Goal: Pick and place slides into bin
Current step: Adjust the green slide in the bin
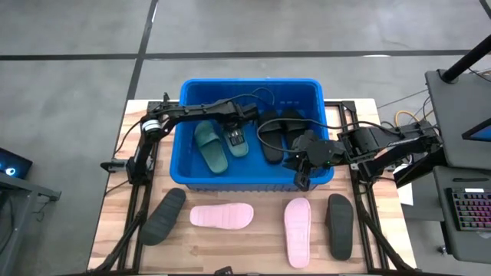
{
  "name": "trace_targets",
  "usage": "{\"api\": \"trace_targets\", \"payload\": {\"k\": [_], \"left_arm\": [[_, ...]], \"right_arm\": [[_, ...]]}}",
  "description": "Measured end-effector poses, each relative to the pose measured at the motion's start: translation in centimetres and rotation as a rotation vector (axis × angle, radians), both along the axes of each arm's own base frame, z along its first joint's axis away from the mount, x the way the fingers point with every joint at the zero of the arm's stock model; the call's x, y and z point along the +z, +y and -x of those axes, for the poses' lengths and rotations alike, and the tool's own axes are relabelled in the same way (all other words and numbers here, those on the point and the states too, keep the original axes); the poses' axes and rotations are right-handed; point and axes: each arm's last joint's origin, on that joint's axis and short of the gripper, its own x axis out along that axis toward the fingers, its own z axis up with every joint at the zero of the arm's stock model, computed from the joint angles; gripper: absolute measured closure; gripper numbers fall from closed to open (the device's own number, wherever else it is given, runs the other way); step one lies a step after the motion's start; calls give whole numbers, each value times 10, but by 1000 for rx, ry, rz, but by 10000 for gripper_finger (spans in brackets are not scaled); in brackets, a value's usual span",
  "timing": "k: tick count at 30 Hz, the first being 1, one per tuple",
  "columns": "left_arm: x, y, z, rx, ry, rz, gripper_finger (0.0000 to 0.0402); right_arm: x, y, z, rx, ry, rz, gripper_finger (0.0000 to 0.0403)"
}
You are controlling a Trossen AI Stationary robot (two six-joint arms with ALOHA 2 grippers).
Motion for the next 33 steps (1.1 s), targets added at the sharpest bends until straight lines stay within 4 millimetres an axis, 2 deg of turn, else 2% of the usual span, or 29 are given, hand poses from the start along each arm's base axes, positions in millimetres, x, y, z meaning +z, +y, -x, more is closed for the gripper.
{"api": "trace_targets", "payload": {"k": [7,9,20,33], "left_arm": [[1,-5,-3,-140,42,-13,369],[2,-5,-4,-168,49,-18,391],[9,-14,-18,-342,21,-68,389],[12,-16,-26,-400,-22,-107,389]], "right_arm": [[0,0,0,0,0,0,335],[0,0,0,0,0,0,335],[0,0,0,0,2,2,335],[0,0,0,1,4,2,335]]}}
